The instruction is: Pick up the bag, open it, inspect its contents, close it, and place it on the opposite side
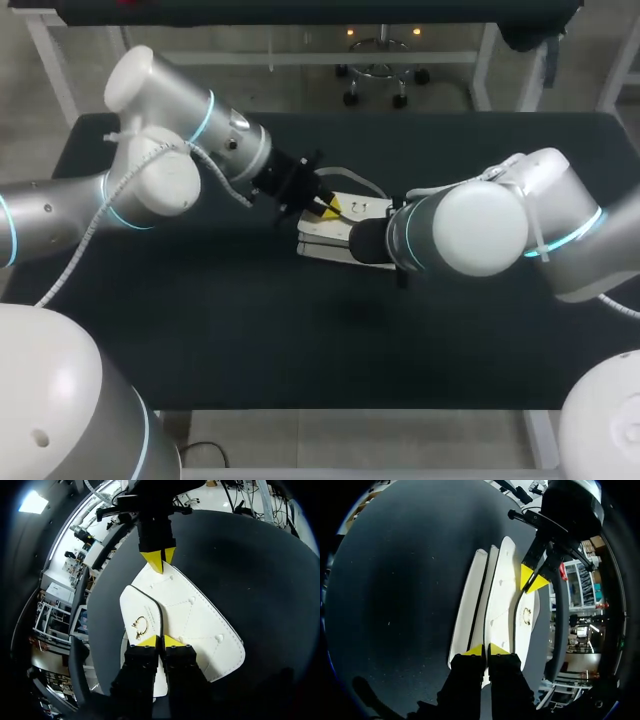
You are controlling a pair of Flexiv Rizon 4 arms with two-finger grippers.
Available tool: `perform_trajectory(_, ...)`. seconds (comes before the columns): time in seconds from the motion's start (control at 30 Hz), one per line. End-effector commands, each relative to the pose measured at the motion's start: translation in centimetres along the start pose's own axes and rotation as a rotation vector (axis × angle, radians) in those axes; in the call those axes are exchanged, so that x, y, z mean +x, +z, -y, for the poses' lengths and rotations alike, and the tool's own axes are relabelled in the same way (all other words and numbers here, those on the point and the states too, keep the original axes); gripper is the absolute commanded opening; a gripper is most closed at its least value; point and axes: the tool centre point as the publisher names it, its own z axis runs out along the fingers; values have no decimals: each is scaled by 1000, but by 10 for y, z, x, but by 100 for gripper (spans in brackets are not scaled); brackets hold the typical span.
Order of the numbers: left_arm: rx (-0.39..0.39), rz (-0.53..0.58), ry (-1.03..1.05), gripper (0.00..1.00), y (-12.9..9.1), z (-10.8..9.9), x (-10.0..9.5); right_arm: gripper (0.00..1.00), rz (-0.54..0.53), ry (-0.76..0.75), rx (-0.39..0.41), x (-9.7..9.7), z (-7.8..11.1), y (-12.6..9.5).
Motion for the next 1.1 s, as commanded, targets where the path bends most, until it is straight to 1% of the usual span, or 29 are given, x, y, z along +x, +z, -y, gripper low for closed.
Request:
perform_trajectory(0.03, 0, 8, -24, 0, -2, -1, -5, 0, 65, 0, -15, 6, 2, 1)
perform_trajectory(0.17, 5, 25, -80, 0, -11, -2, -11, 0, 65, 0, -15, 6, 2, 1)
perform_trajectory(0.3, 43, -4, -221, 0, -22, -7, -23, 0, 65, 0, -15, 6, 2, 1)
perform_trajectory(0.53, 75, -47, -349, 0, -36, -12, -38, 0, 65, 0, -15, 6, 2, 1)
perform_trajectory(0.73, 68, -70, -415, 0, -38, -19, -43, 0, 65, 0, -15, 6, 2, 1)
perform_trajectory(0.93, 67, -74, -406, 0, -37, -18, -38, 0, 65, 0, -15, 6, 2, 1)
perform_trajectory(0.97, 72, -72, -399, 3, -37, -17, -37, 0, 65, 0, -15, 6, 2, 1)
perform_trajectory(1.0, 68, -69, -389, 28, -36, -16, -35, 0, 65, 0, -15, 6, 2, 1)
perform_trajectory(1.03, 53, -61, -381, 47, -36, -15, -34, 0, 65, 0, -15, 6, 2, 1)
perform_trajectory(1.07, 53, -60, -375, 85, -35, -14, -32, 0, 65, 0, -15, 6, 2, 1)
perform_trajectory(1.1, 38, -49, -364, 100, -35, -13, -30, 0, 65, 0, -15, 6, 2, 1)
